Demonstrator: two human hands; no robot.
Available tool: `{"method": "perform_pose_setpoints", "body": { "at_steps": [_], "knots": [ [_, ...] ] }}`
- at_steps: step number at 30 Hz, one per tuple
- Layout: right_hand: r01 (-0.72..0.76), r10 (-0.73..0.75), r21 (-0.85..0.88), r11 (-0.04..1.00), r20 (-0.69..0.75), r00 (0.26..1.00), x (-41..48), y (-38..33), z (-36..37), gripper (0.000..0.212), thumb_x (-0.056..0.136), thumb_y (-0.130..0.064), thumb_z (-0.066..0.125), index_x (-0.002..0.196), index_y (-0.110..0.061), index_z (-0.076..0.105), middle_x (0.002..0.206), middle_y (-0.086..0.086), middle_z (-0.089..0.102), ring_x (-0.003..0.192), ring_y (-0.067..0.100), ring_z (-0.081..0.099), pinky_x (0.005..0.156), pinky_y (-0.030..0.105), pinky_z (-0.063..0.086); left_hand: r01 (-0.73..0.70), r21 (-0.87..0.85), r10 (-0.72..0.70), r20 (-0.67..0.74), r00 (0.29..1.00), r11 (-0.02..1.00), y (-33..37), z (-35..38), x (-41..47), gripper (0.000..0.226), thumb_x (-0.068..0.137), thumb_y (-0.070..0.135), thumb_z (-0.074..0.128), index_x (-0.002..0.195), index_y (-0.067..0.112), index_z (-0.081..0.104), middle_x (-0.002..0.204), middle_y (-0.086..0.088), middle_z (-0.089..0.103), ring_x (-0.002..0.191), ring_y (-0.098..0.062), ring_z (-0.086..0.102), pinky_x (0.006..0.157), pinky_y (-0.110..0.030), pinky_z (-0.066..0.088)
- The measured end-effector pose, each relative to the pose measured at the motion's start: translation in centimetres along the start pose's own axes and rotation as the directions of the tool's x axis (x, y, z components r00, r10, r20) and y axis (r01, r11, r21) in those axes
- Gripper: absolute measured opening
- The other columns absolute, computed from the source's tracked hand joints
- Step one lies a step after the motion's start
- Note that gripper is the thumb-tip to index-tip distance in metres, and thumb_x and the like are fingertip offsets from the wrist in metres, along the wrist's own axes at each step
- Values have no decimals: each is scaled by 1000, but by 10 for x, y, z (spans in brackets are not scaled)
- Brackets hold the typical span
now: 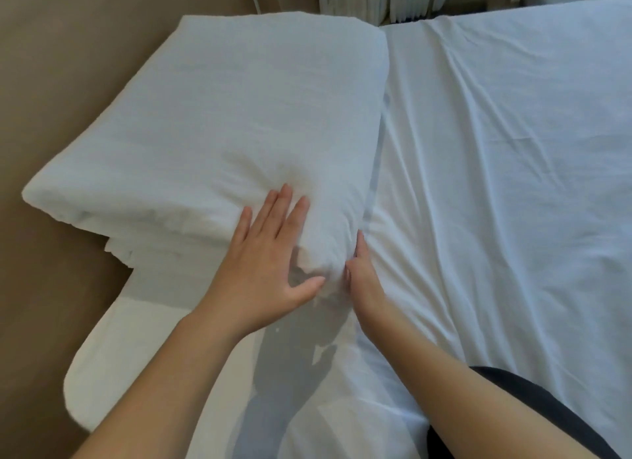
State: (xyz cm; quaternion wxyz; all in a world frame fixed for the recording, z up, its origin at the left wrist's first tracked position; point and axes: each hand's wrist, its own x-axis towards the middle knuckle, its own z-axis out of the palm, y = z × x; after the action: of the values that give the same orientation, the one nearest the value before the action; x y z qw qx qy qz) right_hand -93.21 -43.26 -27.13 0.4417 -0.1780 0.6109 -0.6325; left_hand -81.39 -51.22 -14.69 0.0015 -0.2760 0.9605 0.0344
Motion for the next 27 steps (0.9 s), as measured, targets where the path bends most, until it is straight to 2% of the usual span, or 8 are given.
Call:
{"method": "perform_pose_setpoints", "body": {
  "at_steps": [4, 8, 11, 15, 18, 22, 25, 27],
  "knots": [
    [31, -30, -171, 985, 12, 999, -35, 9, 1, 68, 81, -5, 53, 129, -50, 33, 112, -39, 50, 102, -14, 53, 76, 6, 46, 26, 27, -26, -5, 1000, 999, 5, -4, -10, 93, 83, 23, 60, 154, 32, 0, 162, 8, -11, 148, -10, -13, 121, -41, -5],
    [-68, 34, -142, 988, -231, 972, -37, 13, 16, 38, 88, -23, 60, 125, -27, 51, 107, -14, 61, 98, 8, 60, 67, 15, 45, 117, -4, -117, -75, 990, 993, 18, -2, -2, 85, 89, 21, 62, 155, 28, 8, 163, 3, -2, 150, -15, -7, 119, -47, -2],
    [-126, 94, -97, 987, -287, 953, -36, 18, 24, 28, 91, -24, 56, 118, -17, 56, 100, -6, 61, 89, 15, 58, 58, 17, 39, 91, 42, -86, -116, 990, 995, 11, 3, 5, 88, 86, 11, 63, 154, 29, 10, 163, 2, -1, 150, -17, -5, 118, -50, -2],
    [-90, 42, -128, 988, -338, 940, -36, 23, 28, 28, 92, -20, 57, 120, -18, 55, 107, -2, 63, 94, 20, 59, 60, 23, 39, 62, 55, -50, -197, 979, 997, 10, 12, 8, 88, 81, -2, 55, 154, 27, 16, 163, -1, 6, 150, -20, 1, 117, -52, -1],
    [-42, -26, -207, 977, -317, 948, -37, 30, 30, 51, 89, 0, 41, 135, -18, 50, 119, 5, 62, 105, 23, 56, 74, 23, 37, 71, 34, -62, -206, 977, 997, 15, 10, 6, 79, 83, 0, 46, 153, 26, 22, 162, -1, 12, 150, -18, 5, 118, -52, -1],
    [-95, 33, -246, 965, -246, 969, -38, 26, 26, 67, 86, 5, 34, 147, -22, 38, 124, 6, 57, 110, 25, 53, 84, 27, 40, 64, -15, -66, -247, 967, 998, 18, 12, -3, 64, 88, 5, 43, 149, 22, 32, 159, -4, 23, 149, -20, 14, 118, -51, 6],
    [-188, 152, -240, 952, -161, 975, -31, 21, 19, 63, 80, 3, 38, 138, -21, 46, 124, 6, 57, 112, 29, 54, 90, 41, 50, 42, -108, -86, -452, 888, 993, 21, 15, -26, 42, 76, 4, 53, 117, 13, 55, 125, -7, 53, 121, -25, 46, 98, -42, 35],
    [-230, 209, -204, 951, -120, 971, -24, 13, 9, 42, 81, 2, 43, 116, -13, 62, 112, 14, 64, 103, 35, 60, 87, 50, 55, 103, -289, -233, -463, 855, 952, 24, 23, -46, 22, 73, -1, 53, 91, 13, 56, 94, -1, 56, 90, -22, 51, 78, -35, 38]
  ]
}}
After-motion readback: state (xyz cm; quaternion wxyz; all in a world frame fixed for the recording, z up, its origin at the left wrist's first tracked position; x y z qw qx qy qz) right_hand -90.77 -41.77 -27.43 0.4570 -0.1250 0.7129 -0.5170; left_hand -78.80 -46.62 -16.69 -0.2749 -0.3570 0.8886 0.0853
